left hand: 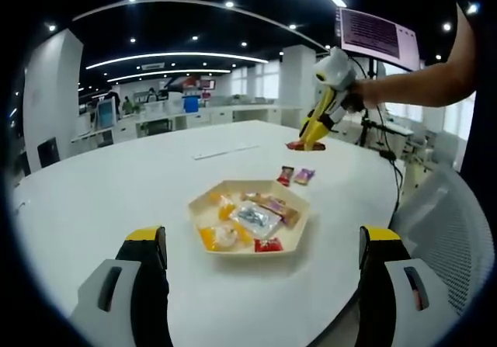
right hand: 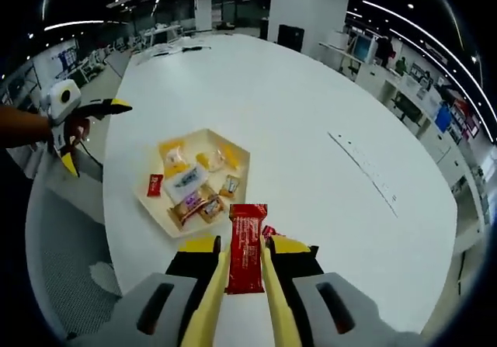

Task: Place the target food into the container with the food tongs after gripping and lifting it, then release it inside without dropping or visibly crushing the food.

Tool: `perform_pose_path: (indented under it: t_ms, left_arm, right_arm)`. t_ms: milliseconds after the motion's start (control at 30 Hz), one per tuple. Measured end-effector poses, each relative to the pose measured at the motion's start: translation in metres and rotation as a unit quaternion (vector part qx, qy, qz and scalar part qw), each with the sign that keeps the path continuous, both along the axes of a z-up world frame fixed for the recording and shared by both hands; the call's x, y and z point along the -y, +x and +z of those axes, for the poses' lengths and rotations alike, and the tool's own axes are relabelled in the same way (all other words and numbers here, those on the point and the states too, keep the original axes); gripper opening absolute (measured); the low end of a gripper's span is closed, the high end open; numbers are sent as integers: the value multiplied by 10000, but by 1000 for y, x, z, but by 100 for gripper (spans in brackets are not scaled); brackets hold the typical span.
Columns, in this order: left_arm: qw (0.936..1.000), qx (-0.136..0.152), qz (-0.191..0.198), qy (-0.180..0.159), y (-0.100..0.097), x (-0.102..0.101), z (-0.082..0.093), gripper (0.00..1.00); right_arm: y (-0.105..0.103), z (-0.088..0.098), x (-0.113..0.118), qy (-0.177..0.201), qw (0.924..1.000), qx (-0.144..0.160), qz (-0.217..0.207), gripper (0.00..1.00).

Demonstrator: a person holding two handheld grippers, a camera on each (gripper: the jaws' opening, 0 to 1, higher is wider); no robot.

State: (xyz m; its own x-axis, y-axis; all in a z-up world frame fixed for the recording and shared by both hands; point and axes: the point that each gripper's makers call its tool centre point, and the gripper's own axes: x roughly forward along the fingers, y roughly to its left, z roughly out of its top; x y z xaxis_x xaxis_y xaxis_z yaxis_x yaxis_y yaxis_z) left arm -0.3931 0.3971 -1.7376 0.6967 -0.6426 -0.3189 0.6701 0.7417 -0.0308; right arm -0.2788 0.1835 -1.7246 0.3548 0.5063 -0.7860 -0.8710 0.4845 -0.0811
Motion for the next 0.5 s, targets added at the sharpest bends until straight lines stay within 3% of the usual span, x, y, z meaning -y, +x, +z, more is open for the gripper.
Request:
perform_pose_path:
  t_ms: [500]
  left_arm:
    - [10000, 25, 15, 2, 0, -1, 1, 100]
  right_arm:
    - [-10, 9, -66, -45, 9962, 45, 865, 23]
